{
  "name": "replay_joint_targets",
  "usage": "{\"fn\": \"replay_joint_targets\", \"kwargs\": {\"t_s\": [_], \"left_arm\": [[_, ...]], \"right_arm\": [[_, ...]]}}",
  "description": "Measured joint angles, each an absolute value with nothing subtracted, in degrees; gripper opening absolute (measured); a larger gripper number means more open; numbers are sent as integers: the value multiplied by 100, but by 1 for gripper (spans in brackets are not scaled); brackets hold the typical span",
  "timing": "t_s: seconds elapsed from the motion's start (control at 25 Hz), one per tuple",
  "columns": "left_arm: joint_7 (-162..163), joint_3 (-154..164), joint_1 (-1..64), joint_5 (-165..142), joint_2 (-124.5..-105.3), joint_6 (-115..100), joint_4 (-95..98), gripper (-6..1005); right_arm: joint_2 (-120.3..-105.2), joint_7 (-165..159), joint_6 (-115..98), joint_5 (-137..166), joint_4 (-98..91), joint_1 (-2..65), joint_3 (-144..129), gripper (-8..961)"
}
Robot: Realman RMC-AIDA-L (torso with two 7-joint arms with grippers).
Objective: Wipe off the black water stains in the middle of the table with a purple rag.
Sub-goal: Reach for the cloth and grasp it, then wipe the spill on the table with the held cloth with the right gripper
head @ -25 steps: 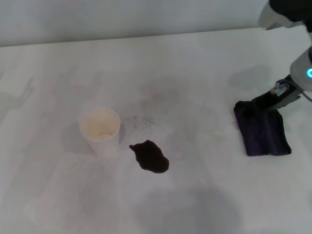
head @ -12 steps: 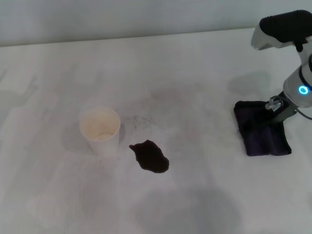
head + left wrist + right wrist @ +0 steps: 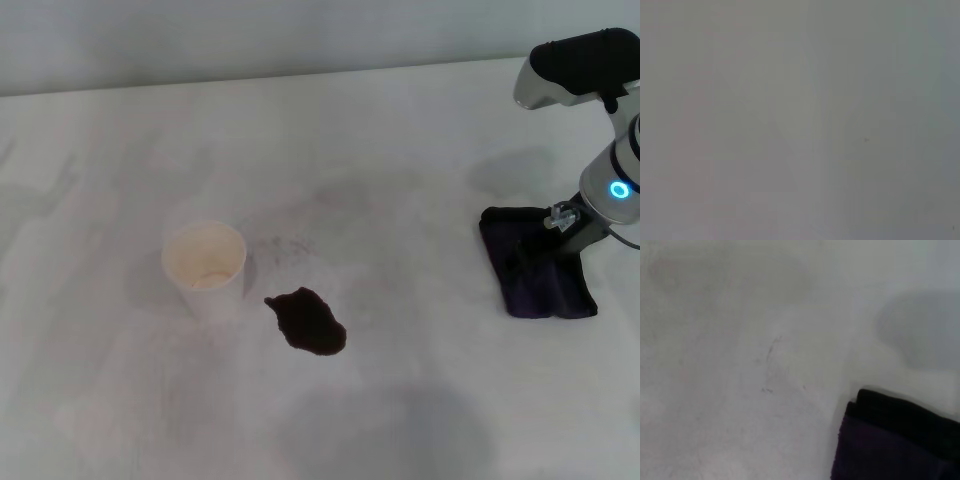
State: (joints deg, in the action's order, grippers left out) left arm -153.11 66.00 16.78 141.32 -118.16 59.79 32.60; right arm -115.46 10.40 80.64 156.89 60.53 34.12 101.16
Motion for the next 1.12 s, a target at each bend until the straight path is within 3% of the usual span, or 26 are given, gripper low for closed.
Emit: {"fn": "replay_joint_targets", "kwargs": {"t_s": [0.72, 0.8, 1.12], "left_arm": [[-15324, 6600, 1837, 14133, -11732, 5968, 3015, 888], [-15325, 6600, 1835, 14133, -11729, 5967, 3015, 887], [-15346, 6601, 1855, 14133, -11724, 5962, 2951, 887]], "right_arm": [[-11579, 793, 8226, 15486, 6085, 3626, 9516, 545], [-11578, 792, 8227, 15368, 6095, 3674, 9446, 409], [-11590, 791, 8034, 14801, 6075, 3888, 8972, 215]]}}
